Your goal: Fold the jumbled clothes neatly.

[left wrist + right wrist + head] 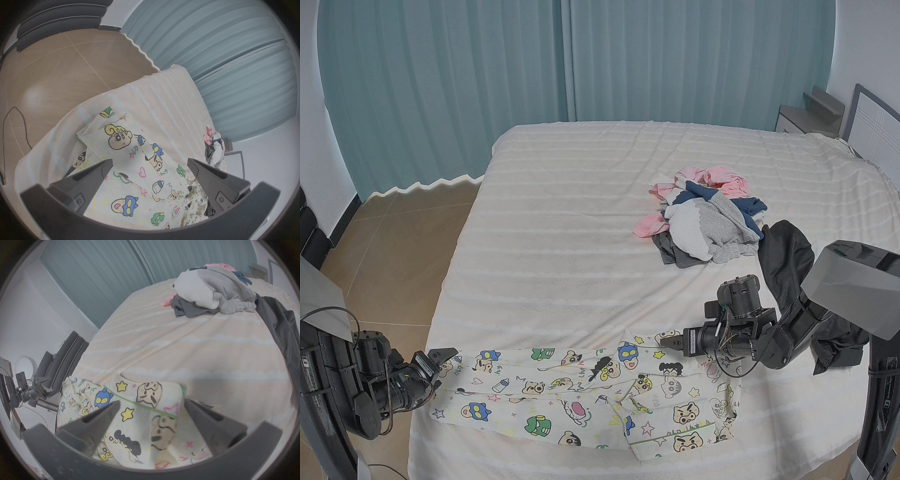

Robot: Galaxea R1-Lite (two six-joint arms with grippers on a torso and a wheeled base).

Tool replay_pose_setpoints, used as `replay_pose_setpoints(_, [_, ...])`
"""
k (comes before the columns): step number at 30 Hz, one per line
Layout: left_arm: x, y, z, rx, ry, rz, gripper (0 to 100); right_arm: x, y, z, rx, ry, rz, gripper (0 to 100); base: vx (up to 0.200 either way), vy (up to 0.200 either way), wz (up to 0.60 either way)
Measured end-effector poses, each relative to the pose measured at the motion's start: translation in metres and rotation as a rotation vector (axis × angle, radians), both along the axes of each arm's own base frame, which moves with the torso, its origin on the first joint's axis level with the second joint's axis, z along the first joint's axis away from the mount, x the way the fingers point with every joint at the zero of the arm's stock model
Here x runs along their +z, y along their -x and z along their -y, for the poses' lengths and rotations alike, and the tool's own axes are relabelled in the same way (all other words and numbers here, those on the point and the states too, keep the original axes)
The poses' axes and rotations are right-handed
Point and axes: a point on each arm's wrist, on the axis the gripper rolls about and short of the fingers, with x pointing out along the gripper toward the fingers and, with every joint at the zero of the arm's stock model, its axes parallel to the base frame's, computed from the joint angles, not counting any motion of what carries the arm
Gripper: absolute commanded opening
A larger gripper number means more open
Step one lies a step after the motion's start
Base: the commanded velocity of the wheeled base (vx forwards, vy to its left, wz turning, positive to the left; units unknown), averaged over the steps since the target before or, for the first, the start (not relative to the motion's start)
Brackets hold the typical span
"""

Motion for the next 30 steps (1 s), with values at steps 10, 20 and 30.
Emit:
replay_pose_setpoints(10, [0.0,0.0,0.0,0.0,0.0,0.0,100,0.015,-0.001,0.003,-0.024,-0.004,0.052,100,0.0,0.0,0.0])
replay_pose_setpoints(20, [0.0,0.001,-0.001,-0.001,-0.058,0.005,100,0.058,0.024,0.015,-0.146,-0.085,0.084,100,0.0,0.0,0.0])
replay_pose_setpoints(30, [0.017,0.005,-0.003,0.052,-0.185,0.073,100,0.071,0.099,0.055,-0.286,-0.269,-0.078,100,0.0,0.0,0.0])
